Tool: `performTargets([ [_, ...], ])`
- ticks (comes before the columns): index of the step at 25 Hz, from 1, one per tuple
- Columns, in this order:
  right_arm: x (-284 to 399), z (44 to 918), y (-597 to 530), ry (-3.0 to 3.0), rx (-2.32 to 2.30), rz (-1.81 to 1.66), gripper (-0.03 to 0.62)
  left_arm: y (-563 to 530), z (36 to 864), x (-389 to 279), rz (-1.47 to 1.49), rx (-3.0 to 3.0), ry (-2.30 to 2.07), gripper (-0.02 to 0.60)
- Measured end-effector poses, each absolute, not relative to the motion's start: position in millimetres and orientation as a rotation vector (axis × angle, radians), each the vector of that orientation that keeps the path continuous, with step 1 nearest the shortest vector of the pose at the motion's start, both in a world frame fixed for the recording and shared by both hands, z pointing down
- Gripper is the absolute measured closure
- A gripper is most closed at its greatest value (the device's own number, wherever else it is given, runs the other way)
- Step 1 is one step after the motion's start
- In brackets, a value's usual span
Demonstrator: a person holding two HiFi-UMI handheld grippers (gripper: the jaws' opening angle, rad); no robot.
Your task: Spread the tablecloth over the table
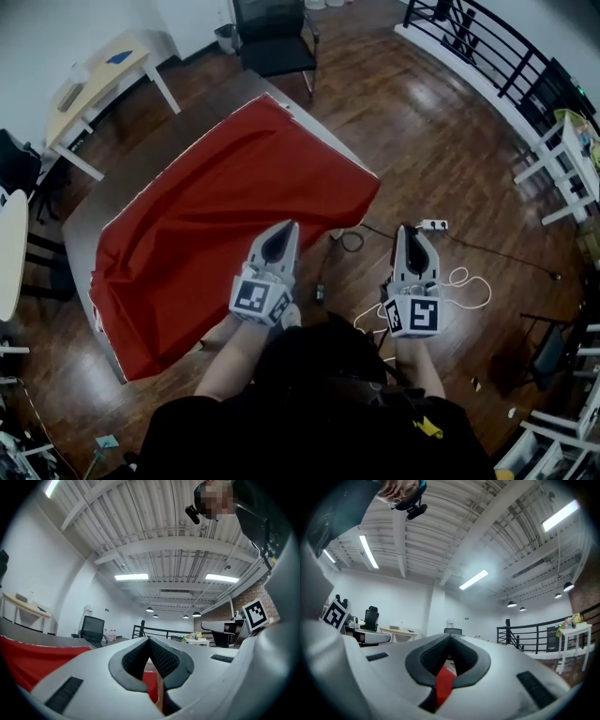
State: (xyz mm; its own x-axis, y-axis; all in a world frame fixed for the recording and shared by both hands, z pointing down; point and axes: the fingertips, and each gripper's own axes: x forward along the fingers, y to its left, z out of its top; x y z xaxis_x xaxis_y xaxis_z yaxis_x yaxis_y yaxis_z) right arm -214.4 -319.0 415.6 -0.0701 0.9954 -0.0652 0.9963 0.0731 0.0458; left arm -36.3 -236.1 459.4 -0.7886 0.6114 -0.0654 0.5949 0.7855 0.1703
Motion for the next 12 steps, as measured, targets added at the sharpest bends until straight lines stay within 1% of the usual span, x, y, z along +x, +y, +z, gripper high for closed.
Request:
performTargets([
  [5,-274.9,414.3,-364.7,2.223,2.126,-0.05,0.588,-271.7,449.2,-109.8,0.182,0.959,2.853,0.584],
  [9,-287.5,413.4,-396.2,2.123,2.172,0.018,0.588,-313.0,451.6,-168.0,0.189,0.904,2.856,0.584],
  [12,-304.3,417.0,-415.9,2.125,2.099,0.099,0.588,-338.1,457.1,-214.9,0.148,0.761,2.912,0.584],
])
